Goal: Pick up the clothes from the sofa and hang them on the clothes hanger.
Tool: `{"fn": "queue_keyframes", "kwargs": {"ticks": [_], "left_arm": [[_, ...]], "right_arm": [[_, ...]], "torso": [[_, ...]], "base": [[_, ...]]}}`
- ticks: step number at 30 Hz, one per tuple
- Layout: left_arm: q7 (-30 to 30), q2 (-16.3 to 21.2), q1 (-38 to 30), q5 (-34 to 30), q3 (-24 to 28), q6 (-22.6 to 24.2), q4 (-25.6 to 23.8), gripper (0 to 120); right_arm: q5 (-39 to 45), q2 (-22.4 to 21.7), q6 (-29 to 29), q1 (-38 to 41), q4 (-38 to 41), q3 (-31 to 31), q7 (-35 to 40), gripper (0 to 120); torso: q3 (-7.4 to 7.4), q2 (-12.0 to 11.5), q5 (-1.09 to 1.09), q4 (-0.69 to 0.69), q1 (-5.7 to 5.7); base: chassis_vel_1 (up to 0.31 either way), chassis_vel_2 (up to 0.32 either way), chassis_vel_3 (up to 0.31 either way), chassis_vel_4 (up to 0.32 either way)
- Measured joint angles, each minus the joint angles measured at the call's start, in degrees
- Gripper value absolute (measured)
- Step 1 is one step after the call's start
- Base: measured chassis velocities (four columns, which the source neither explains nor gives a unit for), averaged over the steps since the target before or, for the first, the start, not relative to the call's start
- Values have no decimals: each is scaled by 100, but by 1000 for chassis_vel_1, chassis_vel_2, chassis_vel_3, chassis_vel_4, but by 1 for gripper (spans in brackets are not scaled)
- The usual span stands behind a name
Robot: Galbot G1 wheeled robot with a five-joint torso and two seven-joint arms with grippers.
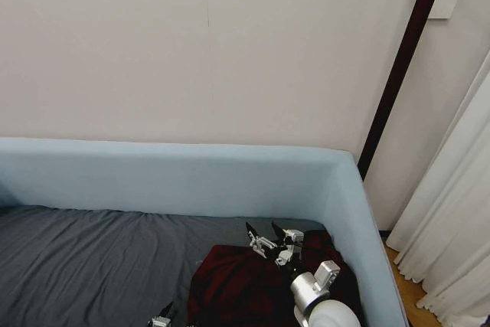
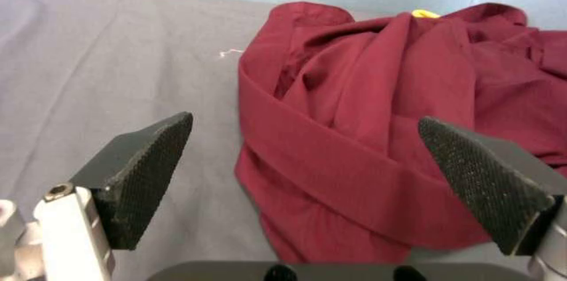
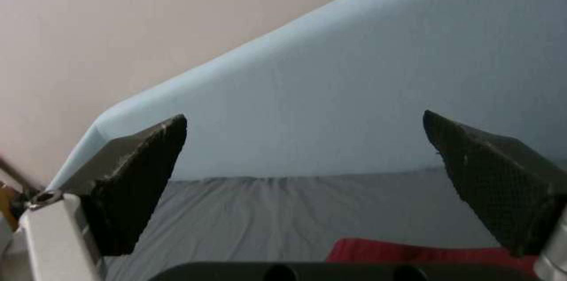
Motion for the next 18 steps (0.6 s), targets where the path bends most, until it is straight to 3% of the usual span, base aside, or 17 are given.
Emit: {"fn": "queue_keyframes", "kwargs": {"ticks": [13, 18], "left_arm": [[93, -186, -263, -224, 298, 330, 220, 100], [22, -230, -279, -213, 346, 356, 250, 84]], "right_arm": [[-86, -46, -14, -127, -36, 74, 37, 100], [-85, -64, -14, -113, -82, 78, 39, 100]], "torso": [[0, 0, -1, 0, 0], [0, 0, -1, 1, 0]], "base": [[0, 0, 0, 0], [0, 0, 0, 0]]}}
